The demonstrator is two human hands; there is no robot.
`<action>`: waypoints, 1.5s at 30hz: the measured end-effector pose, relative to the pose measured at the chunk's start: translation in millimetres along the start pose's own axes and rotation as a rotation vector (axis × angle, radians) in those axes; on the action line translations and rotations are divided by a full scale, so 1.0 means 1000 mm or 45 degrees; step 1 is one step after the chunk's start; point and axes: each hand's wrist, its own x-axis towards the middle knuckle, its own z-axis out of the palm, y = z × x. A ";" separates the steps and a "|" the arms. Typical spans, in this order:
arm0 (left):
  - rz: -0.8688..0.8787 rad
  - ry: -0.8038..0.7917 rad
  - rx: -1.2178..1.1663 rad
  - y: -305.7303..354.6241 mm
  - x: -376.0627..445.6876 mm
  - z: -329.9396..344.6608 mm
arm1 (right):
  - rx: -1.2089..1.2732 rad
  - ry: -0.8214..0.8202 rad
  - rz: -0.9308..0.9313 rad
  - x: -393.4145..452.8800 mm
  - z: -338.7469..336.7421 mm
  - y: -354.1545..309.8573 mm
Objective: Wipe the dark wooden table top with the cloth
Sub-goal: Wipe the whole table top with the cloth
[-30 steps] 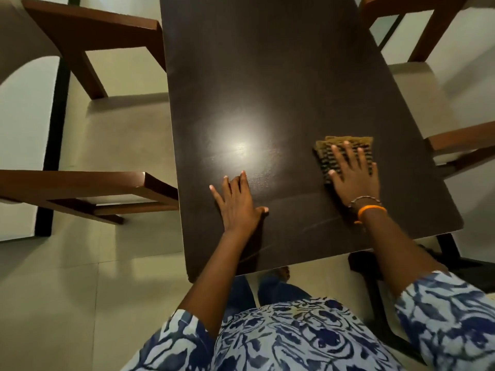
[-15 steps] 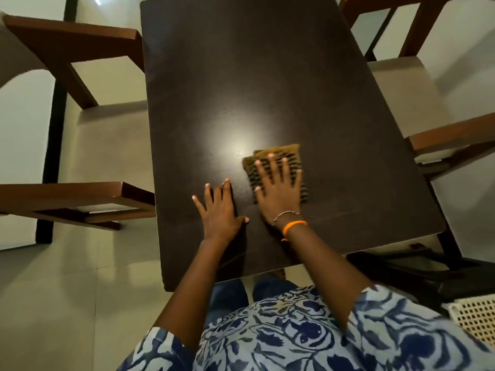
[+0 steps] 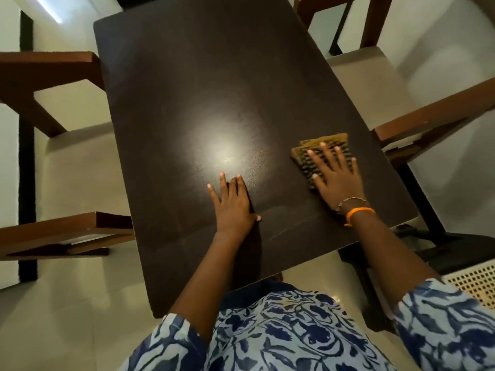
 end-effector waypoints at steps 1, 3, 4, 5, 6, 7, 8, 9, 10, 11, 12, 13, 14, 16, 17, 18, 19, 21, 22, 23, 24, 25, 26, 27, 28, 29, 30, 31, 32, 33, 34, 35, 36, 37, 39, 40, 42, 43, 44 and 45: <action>0.002 0.006 0.023 0.001 0.002 -0.001 | 0.011 0.013 0.081 0.000 -0.004 0.013; 0.000 0.006 0.050 0.002 0.004 -0.002 | 0.070 0.036 0.267 0.000 -0.009 0.026; 0.006 0.011 0.054 0.002 0.005 -0.002 | 0.097 0.044 0.365 0.002 -0.009 0.024; 0.010 0.019 0.058 0.002 0.005 -0.001 | 0.116 0.050 0.458 0.005 -0.009 0.016; 0.013 0.018 0.063 0.001 0.005 -0.002 | 0.138 0.055 0.544 0.008 -0.008 0.003; 0.014 0.011 0.064 0.001 0.006 -0.003 | 0.164 0.060 0.620 0.011 -0.006 -0.012; 0.016 0.008 0.060 0.001 0.006 -0.002 | 0.177 0.066 0.666 0.013 -0.005 -0.029; 0.020 0.015 0.054 0.000 0.006 0.000 | 0.167 0.073 0.668 0.014 -0.002 -0.045; 0.023 0.020 0.050 -0.001 0.006 0.001 | 0.143 0.080 0.632 0.015 0.001 -0.061; 0.023 0.023 0.044 -0.002 0.006 0.002 | 0.125 0.086 0.570 0.016 0.005 -0.077; 0.024 0.027 0.031 -0.004 0.007 0.002 | 0.115 0.086 0.490 0.018 0.009 -0.092; 0.024 0.030 0.015 -0.005 0.006 0.003 | 0.109 0.076 0.396 0.019 0.013 -0.107; 0.015 0.032 -0.006 -0.007 0.006 0.004 | 0.103 0.055 0.286 0.021 0.017 -0.120; -0.028 0.024 -0.057 -0.007 0.005 0.004 | 0.067 0.008 0.064 0.024 0.023 -0.135; -0.054 0.021 -0.076 -0.006 0.004 0.005 | 0.045 0.002 -0.032 0.025 0.025 -0.134; -0.075 0.027 -0.085 -0.004 0.003 0.005 | 0.025 0.013 -0.120 0.025 0.026 -0.129; -0.093 0.041 -0.088 0.001 0.004 0.006 | 0.008 0.030 -0.205 0.027 0.025 -0.119; -0.120 0.062 -0.093 0.016 0.007 0.004 | -0.006 0.044 -0.335 0.032 0.021 -0.094; -0.115 0.059 -0.100 0.026 0.010 0.002 | -0.007 0.037 -0.352 0.035 0.018 -0.081; -0.098 0.052 -0.103 0.037 0.012 0.000 | -0.011 0.032 -0.343 0.037 0.015 -0.070; -0.078 0.046 -0.099 0.050 0.016 -0.001 | -0.014 0.035 -0.318 0.040 0.011 -0.056; -0.061 0.040 -0.087 0.062 0.020 -0.002 | -0.019 0.044 -0.288 0.043 0.007 -0.042; -0.052 0.038 -0.072 0.074 0.024 -0.003 | -0.029 0.050 -0.256 0.046 0.003 -0.026; -0.049 0.037 -0.059 0.085 0.028 -0.003 | -0.036 0.054 -0.222 0.051 -0.002 -0.008; -0.052 0.041 -0.044 0.093 0.031 -0.003 | -0.036 0.058 -0.182 0.057 -0.006 0.009; -0.066 0.047 -0.024 0.101 0.033 -0.002 | -0.032 0.062 -0.140 0.064 -0.011 0.025; -0.089 0.055 0.002 0.106 0.035 -0.001 | -0.025 0.067 -0.098 0.071 -0.015 0.039; -0.117 0.065 0.025 0.111 0.035 -0.001 | -0.018 0.072 -0.059 0.079 -0.019 0.048; -0.145 0.073 0.038 0.113 0.035 -0.001 | -0.006 0.076 -0.020 0.088 -0.021 0.054; -0.169 0.078 0.039 0.115 0.035 0.000 | 0.011 0.078 0.021 0.098 -0.022 0.056; -0.191 0.080 0.034 0.116 0.035 0.000 | 0.036 0.071 0.059 0.108 -0.024 0.056; -0.207 0.076 0.029 0.117 0.035 0.000 | 0.064 0.057 0.088 0.120 -0.026 0.056; -0.219 0.067 0.027 0.118 0.036 0.000 | 0.089 0.033 0.105 0.131 -0.027 0.055; -0.229 0.057 0.028 0.120 0.036 0.001 | 0.108 0.004 0.103 0.142 -0.028 0.055; -0.245 0.057 0.033 0.121 0.037 0.002 | 0.128 -0.049 0.071 0.162 -0.031 0.056; -0.253 0.057 0.038 0.122 0.037 0.002 | 0.134 -0.068 0.059 0.169 -0.032 0.057; -0.267 0.043 0.040 0.123 0.037 0.001 | 0.132 -0.082 0.045 0.173 -0.034 0.056; -0.271 0.035 0.037 0.124 0.037 0.001 | 0.122 -0.079 0.039 0.170 -0.034 0.055; -0.271 0.032 0.034 0.125 0.037 0.001 | 0.110 -0.073 0.029 0.165 -0.034 0.054; -0.270 0.035 0.032 0.125 0.037 0.002 | 0.099 -0.064 0.016 0.157 -0.034 0.053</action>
